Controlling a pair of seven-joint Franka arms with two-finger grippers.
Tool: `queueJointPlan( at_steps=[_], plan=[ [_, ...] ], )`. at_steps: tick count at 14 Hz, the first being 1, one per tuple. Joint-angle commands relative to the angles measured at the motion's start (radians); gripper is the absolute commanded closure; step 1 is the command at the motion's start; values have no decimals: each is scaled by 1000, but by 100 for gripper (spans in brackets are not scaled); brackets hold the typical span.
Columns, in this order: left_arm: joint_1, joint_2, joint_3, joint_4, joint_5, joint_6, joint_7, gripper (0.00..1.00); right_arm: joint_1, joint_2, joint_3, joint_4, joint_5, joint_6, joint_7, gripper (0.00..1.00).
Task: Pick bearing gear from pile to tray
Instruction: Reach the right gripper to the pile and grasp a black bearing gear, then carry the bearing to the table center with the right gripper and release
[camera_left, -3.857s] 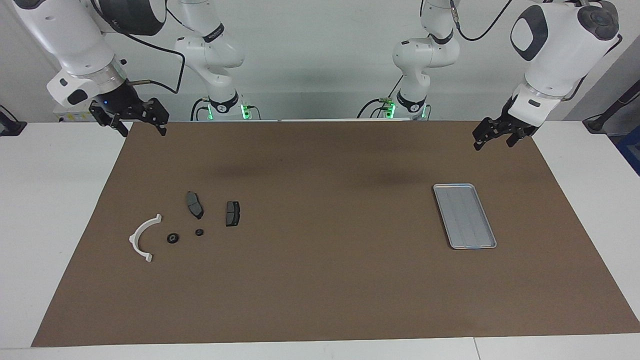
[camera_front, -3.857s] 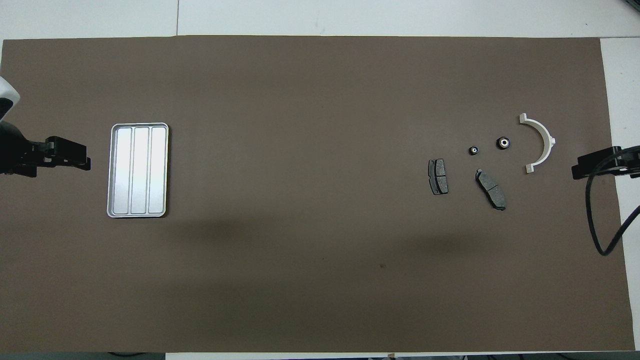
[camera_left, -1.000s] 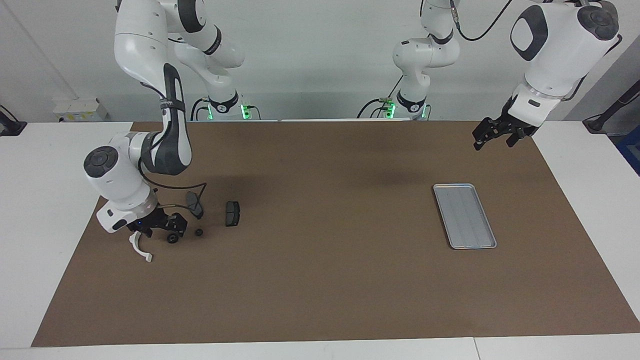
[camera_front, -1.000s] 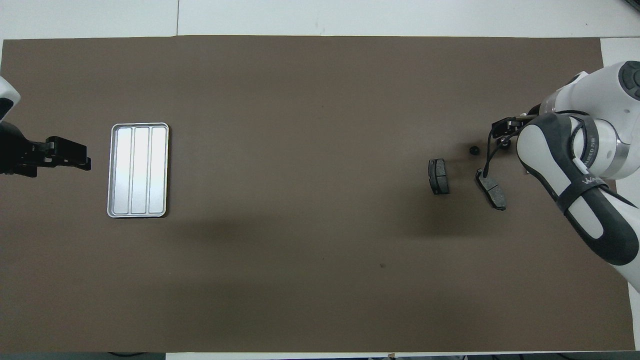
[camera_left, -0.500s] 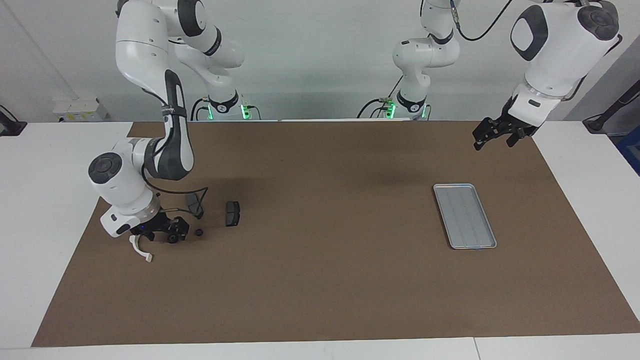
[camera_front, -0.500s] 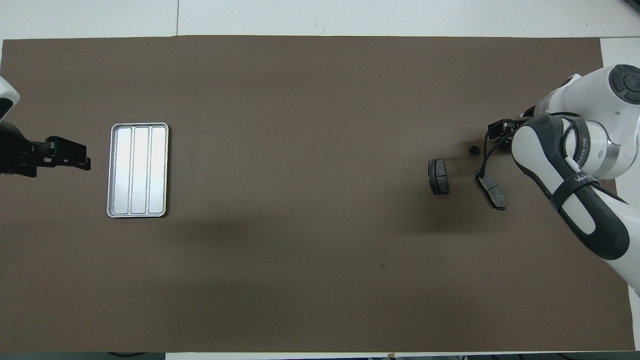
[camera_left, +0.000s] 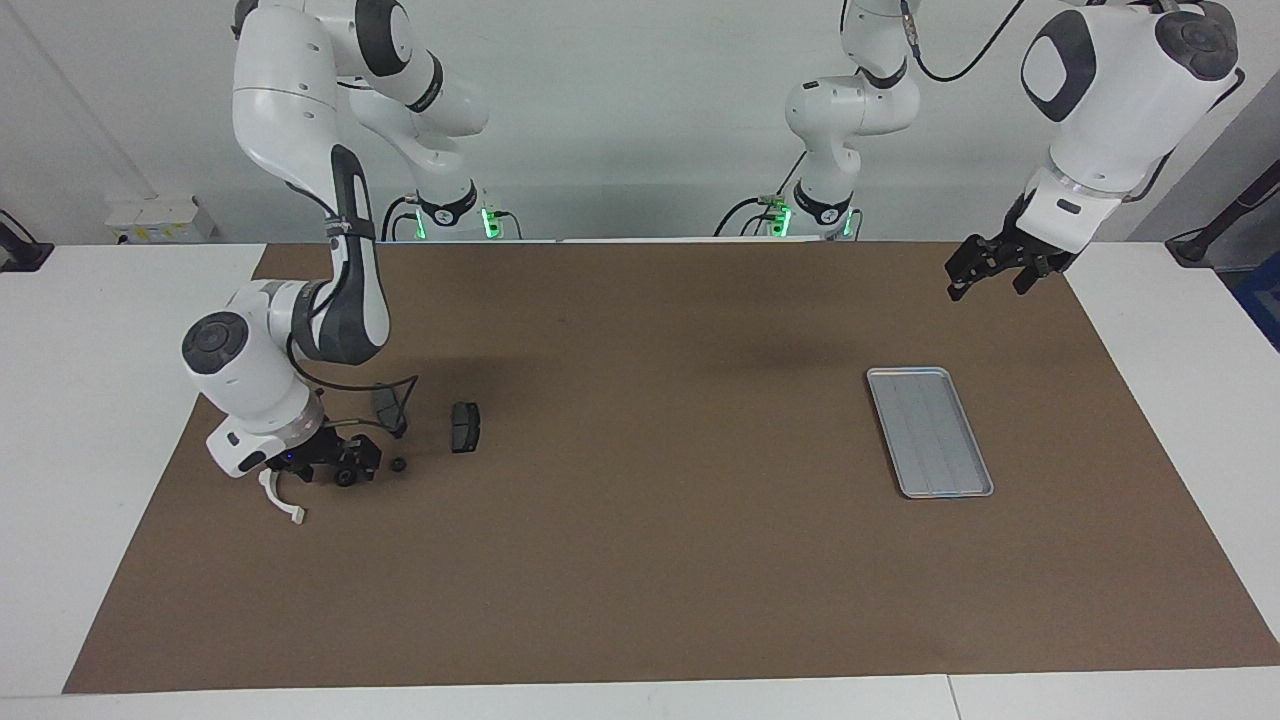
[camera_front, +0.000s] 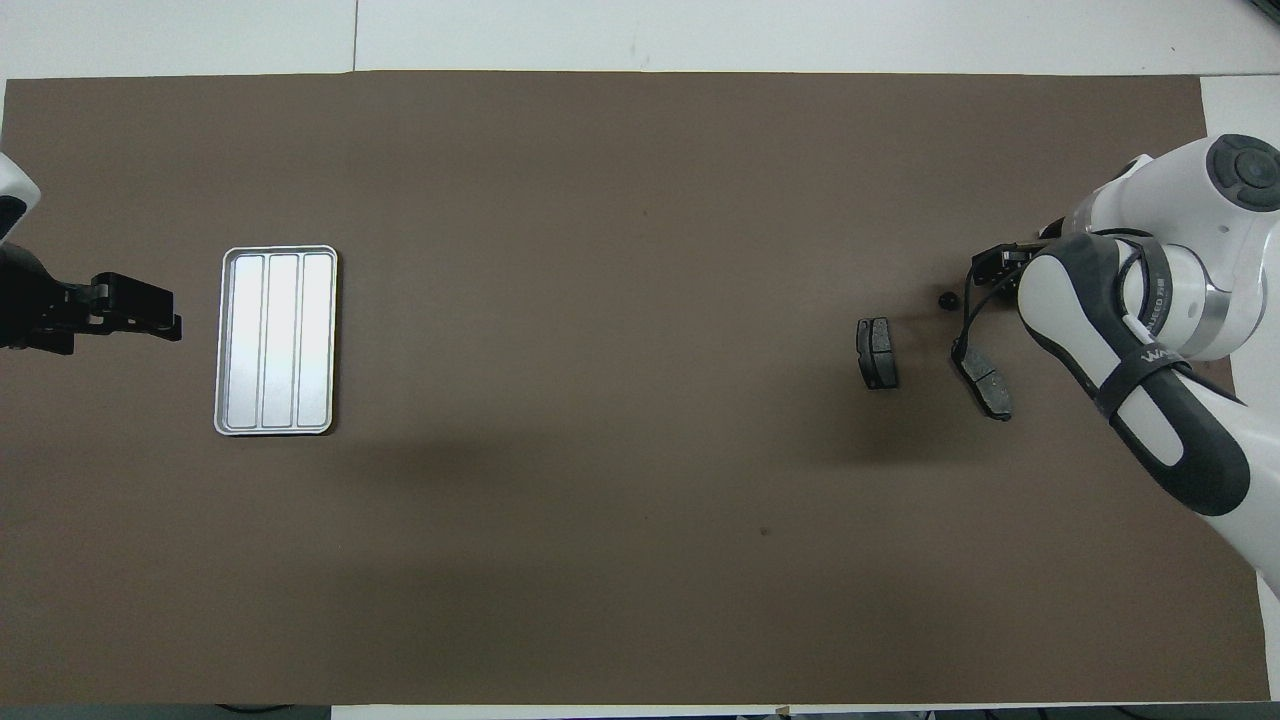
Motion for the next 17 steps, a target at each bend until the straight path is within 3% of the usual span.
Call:
queueJointPlan(
  at_steps=[1, 2, 4, 7, 8, 9, 11, 13, 15, 17],
  plan=[
    [5, -20, -4, -12, 11, 1, 4, 0, -5, -3, 6, -29, -6, 22, -21, 5],
    [5, -20, -4, -12, 11, 1, 4, 0, -5, -3, 6, -32, -6, 20, -21, 8],
    [5, -20, -4, -12, 11, 1, 4, 0, -5, -3, 6, -38, -6, 22, -22, 26],
    [5, -20, -4, -12, 11, 1, 4, 0, -5, -3, 6, -42, -6, 19, -22, 70],
    [5, -20, -4, -12, 11, 1, 4, 0, -7, -6, 6, -37, -6, 14, -28, 91],
    [5, -20, -4, -12, 11, 1, 4, 0, -5, -18, 6, -31, -6, 0, -30, 100],
    [5, -20, -4, -12, 11, 1, 4, 0, 26, -61, 6, 24, -8, -86, -19, 100],
    [5, -20, -4, -14, 11, 1, 4, 0, 71, -89, 8, 163, -8, -264, 57, 100],
    [5, -20, -4, -12, 11, 1, 4, 0, 149, -89, 12, 308, -6, -416, 225, 100],
    [4, -20, -4, -12, 11, 1, 4, 0, 265, -103, 14, 350, -6, -466, 458, 100]
  ],
)
